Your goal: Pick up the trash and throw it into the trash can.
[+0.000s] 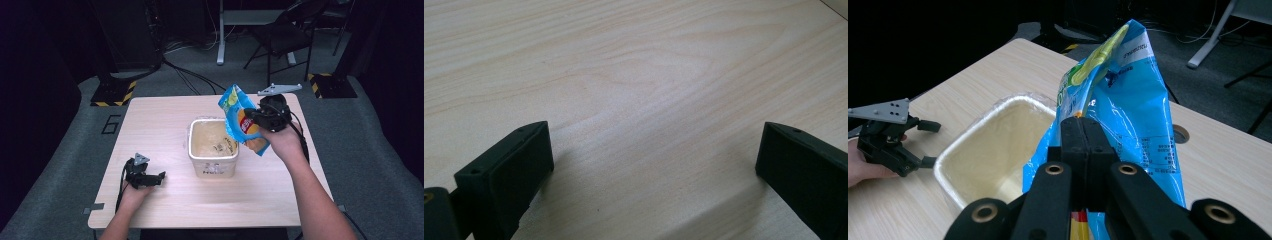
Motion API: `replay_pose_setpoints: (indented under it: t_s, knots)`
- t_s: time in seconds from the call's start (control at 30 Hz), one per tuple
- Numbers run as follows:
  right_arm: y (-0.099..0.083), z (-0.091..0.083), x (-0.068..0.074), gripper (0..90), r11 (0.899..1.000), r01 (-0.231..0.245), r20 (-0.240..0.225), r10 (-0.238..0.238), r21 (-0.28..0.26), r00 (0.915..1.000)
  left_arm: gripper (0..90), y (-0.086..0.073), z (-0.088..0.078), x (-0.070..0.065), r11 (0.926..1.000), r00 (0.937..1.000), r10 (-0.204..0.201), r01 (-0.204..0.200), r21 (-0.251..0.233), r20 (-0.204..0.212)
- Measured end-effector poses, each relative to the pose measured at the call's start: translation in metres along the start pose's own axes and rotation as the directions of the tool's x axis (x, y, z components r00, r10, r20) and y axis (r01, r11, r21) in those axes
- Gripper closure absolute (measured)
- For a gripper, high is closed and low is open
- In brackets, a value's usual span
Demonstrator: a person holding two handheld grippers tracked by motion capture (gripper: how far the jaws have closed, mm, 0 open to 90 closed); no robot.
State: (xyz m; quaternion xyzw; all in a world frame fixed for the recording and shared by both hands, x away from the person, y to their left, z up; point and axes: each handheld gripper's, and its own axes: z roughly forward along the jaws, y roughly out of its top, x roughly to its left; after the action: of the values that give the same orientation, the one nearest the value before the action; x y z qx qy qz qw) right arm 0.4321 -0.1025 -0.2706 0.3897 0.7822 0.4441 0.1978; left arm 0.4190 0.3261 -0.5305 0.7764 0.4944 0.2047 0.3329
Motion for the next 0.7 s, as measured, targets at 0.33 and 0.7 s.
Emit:
replay_pose_setpoints:
  t_s: [0.33,0.7]
  knots:
    - [0.012,0.019,0.014,90.0,1.000,0.013,-0.027,-0.014,-0.009,0.9995,1.7,0.000,0.000,0.000,1.0000,1.0000,-0.001,0.001,-0.001,-0.001]
    - [0.017,0.041,0.025,90.0,0.999,0.034,-0.047,-0.034,-0.003,0.9983,1.7,0.000,0.000,0.001,1.0000,1.0000,0.006,-0.006,0.001,0.001]
